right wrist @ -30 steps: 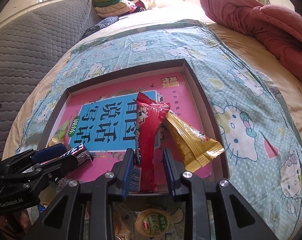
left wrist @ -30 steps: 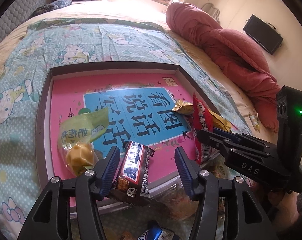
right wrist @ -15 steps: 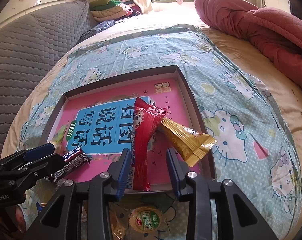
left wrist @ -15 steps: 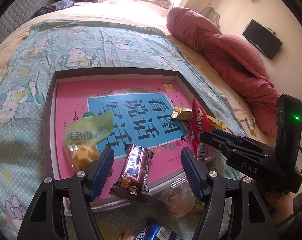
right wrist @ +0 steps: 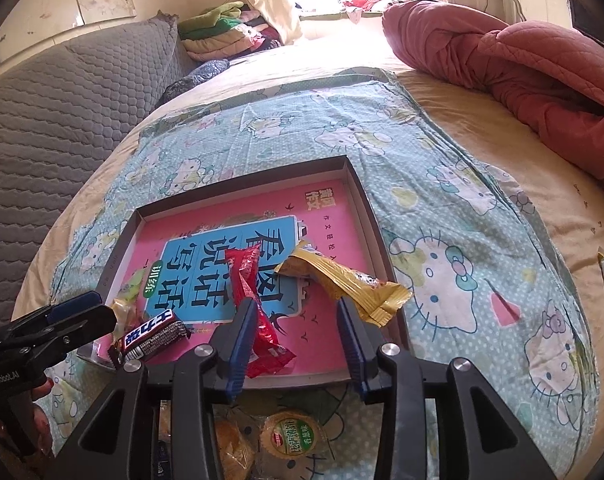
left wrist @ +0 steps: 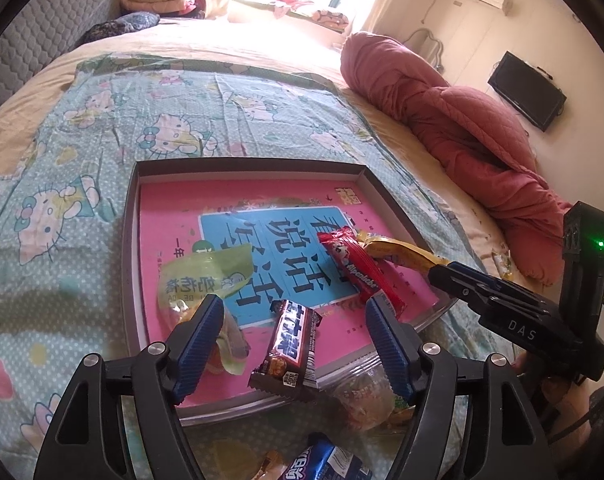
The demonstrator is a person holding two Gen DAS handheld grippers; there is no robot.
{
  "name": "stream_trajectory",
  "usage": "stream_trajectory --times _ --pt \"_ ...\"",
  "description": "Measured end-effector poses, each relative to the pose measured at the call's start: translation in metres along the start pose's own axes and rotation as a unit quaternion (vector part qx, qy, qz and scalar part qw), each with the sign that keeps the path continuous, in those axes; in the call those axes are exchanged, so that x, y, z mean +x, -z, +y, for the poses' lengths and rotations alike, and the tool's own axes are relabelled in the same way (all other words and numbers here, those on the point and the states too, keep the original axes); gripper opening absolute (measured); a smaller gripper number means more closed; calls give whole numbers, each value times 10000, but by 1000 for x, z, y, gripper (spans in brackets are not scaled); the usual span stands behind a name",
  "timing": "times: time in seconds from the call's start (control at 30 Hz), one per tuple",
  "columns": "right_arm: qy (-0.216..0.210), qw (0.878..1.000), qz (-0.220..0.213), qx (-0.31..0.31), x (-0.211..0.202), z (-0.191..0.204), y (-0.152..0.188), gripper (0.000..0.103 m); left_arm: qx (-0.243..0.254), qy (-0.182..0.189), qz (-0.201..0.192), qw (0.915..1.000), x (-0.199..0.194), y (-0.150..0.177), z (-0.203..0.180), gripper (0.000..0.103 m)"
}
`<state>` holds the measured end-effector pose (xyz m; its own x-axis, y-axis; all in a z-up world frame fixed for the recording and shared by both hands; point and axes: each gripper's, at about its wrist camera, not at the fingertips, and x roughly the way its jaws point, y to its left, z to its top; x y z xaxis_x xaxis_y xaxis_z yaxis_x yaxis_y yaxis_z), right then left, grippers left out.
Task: Organize snacks
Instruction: 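Withdraw both open tools from the box toward the remaining snacks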
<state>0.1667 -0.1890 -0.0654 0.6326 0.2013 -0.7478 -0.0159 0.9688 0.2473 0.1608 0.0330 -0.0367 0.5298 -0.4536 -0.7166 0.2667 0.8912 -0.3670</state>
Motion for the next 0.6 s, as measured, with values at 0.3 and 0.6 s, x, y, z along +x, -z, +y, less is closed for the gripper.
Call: stream_trajectory --times 0.3,0.6 --pt "208 9996 -172 14 -8 -11 -6 49 -82 -93 -278 9995 -30 2 2 75" --pt "379 9992 145 -45 16 -16 -3 49 -61 -173 -197 9996 -34 12 0 75"
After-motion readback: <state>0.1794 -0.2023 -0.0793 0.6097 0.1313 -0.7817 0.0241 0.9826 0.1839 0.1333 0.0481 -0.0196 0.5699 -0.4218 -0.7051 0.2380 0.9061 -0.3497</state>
